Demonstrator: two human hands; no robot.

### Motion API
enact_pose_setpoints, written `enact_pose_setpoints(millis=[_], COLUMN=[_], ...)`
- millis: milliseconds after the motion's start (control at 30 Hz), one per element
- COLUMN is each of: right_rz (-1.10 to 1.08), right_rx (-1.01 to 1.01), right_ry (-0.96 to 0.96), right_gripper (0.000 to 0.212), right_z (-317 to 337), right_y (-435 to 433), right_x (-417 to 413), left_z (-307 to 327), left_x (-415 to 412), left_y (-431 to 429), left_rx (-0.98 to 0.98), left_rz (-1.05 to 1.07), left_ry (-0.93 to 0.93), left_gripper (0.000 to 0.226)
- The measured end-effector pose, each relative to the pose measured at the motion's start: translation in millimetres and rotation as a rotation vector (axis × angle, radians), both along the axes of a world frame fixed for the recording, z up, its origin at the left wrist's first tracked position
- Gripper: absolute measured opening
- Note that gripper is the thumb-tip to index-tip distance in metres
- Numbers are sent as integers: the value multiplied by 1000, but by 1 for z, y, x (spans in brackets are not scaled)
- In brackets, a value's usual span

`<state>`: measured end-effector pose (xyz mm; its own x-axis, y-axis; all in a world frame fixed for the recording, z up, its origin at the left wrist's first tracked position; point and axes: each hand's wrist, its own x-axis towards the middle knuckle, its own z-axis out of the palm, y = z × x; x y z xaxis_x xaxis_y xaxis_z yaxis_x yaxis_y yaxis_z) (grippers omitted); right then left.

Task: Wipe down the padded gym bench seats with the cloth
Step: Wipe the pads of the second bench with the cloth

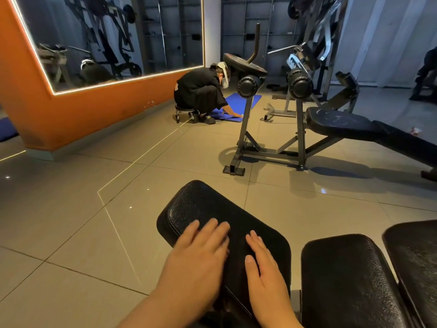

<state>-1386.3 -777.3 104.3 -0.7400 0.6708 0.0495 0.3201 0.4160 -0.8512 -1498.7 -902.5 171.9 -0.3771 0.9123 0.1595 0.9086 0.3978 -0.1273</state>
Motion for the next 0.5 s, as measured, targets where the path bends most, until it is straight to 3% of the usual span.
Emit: enact_pose_setpoints(millis=[100,167,300,400,500], right_rz=[1,-17,-7,-12,-14], right_rx=[49,52,37,25,4], right_ry=[-28,-18,-17,17,51], right_gripper=[44,44,43,43,48], right_z=[0,0,0,-1,-5], right_y=[-2,-5,-6,-5,-3], right_x=[-2,-3,-1,2,4], left_z=[34,54,65,50,34], left_x=[-24,-39,-46,-29,-3], left_y=[10,24,72,92,67], left_rx=[-39,51,50,-35,-55], left_rz=[105,217,334,264,77], left_ry=[25,-15,-81,99,101], left_gripper=[47,50,31,40,54])
